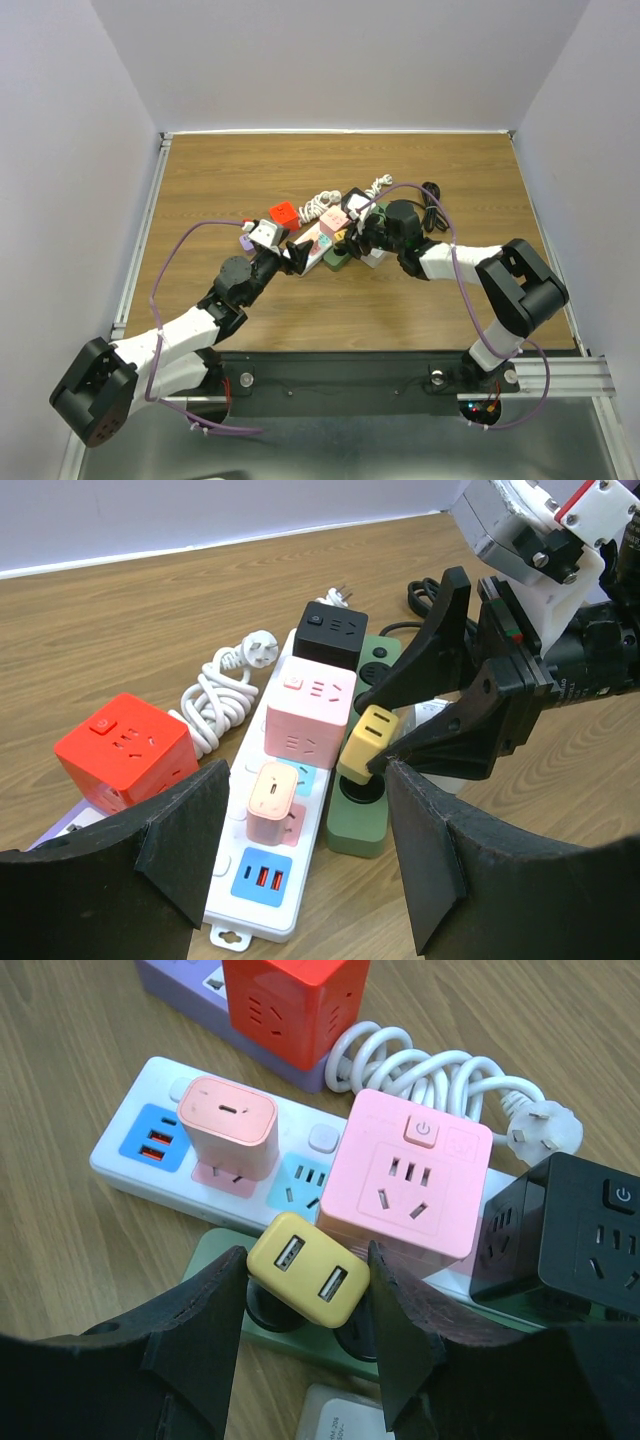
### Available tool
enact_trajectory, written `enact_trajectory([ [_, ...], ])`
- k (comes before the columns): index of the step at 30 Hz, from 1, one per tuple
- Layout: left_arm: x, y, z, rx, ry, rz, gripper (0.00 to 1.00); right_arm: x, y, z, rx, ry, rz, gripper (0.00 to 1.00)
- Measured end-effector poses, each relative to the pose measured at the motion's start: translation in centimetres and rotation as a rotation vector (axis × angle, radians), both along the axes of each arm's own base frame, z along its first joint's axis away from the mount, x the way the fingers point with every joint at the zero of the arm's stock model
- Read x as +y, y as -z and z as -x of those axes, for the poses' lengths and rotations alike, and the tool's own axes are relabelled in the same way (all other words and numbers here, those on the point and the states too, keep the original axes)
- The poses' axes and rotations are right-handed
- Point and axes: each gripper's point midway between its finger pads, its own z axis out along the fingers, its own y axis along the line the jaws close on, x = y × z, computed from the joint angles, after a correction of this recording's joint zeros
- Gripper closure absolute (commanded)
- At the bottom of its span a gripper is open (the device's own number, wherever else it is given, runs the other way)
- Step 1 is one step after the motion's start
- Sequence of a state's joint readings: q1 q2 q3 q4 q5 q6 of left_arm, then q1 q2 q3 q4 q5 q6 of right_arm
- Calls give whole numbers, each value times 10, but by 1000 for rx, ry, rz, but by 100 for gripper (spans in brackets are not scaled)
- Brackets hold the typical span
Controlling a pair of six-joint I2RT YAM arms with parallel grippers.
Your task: Insert the plug
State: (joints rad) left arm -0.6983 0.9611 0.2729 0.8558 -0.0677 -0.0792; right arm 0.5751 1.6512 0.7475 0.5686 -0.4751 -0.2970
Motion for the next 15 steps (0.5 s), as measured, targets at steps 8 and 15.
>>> enact_trajectory([
  [8,-1,2,0,4,5,-5,26,2,1,3,3,-23,0,100],
  [15,-2,3,0,4,9,-8,26,6,1,-2,4,-34,9,100],
])
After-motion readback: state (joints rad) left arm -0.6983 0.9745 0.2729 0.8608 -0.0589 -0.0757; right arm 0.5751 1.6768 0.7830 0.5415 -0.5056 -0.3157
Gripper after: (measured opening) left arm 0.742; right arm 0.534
